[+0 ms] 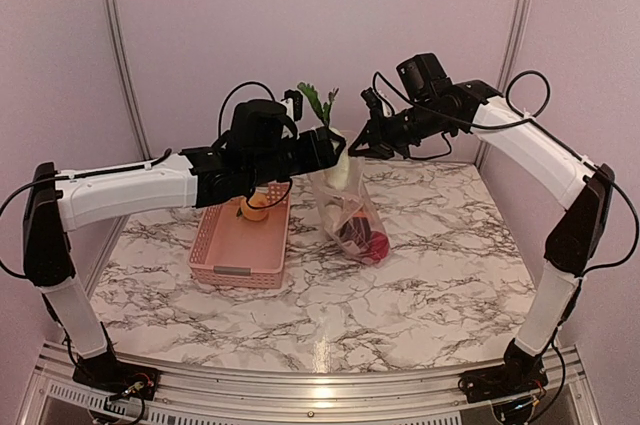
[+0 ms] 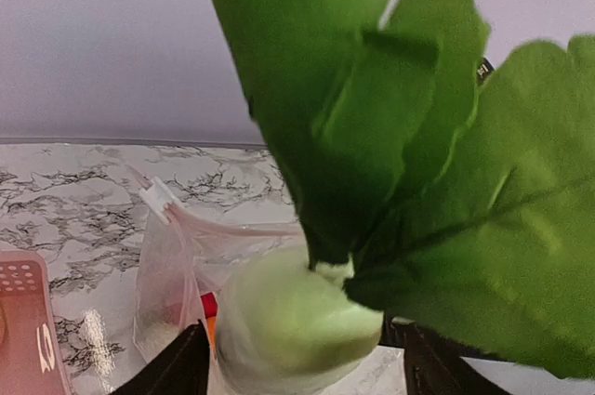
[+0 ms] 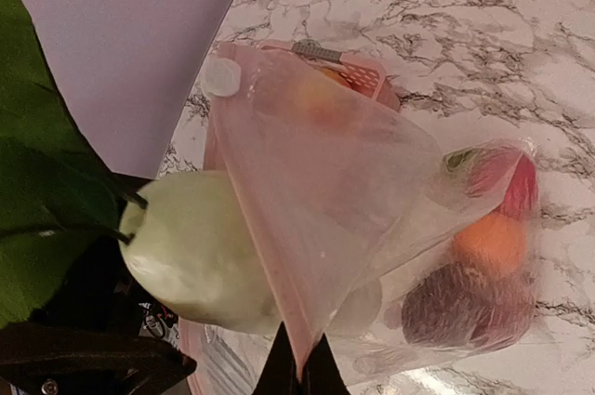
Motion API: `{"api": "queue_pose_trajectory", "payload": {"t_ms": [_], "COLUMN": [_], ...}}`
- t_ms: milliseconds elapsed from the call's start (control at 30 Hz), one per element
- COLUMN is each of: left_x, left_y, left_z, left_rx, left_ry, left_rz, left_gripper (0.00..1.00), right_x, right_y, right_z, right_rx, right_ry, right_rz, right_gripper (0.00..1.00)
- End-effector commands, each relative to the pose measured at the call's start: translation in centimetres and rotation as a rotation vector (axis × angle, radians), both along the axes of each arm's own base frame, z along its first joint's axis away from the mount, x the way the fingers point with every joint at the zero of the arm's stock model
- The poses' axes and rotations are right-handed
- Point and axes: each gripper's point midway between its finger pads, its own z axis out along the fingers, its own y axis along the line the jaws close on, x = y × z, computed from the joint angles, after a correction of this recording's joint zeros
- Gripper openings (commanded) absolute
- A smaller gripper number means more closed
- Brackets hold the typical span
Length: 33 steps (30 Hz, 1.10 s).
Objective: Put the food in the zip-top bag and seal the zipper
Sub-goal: Place the fake vegetable in the zipper food storage bag.
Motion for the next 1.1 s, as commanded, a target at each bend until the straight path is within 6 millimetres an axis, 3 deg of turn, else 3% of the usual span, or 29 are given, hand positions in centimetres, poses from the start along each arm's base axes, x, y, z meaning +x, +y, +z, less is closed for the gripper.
{"api": "queue_pose_trajectory", "payload": {"t_ms": [0,100,200,267,367,500,733,900,1067], "left_x": [0.1,0.1,-0.3,-0.5,-1.0,-1.9,-4.6,-5.2,-4.4], "left_y": [-0.4,0.0,0.9,1.9,3.9,5.5,5.7,4.7,4.5], "left_z": [0.2,1.3,3.8,5.8,6.8,3.3,-3.0,-5.5,-5.7], "left_rx": [0.035,0.053,0.063,0.067,0.091,0.179,0.268,0.268,0.252], "left_ry": [0.01,0.001,-0.044,-0.077,-0.09,0.014,0.205,0.312,0.337], "left_rz": [0.009,0.023,0.03,0.052,0.086,0.088,-0.015,-0.087,-0.075], "left_gripper": [0.97,0.99,0.99,0.99,0.99,0.99,0.76,0.58,0.47], "right_x": [0.1,0.1,0.1,0.0,-0.1,0.0,0.0,-0.2,-0.6], "right_y": [0.3,0.3,0.1,0.0,0.0,0.0,0.2,0.4,0.9], "right_z": [2.4,2.3,2.1,2.0,1.7,1.8,1.2,0.7,0.2], "right_rx": [0.046,0.047,0.044,0.044,0.048,0.052,0.043,0.045,0.044], "right_ry": [-0.053,-0.052,-0.05,-0.049,-0.043,-0.046,-0.043,-0.033,-0.023], "right_rz": [-0.001,-0.001,-0.007,-0.01,-0.008,-0.008,-0.001,0.008,0.026], "right_gripper": [0.0,0.0,0.0,0.0,0.0,0.0,0.0,0.0,0.0]}}
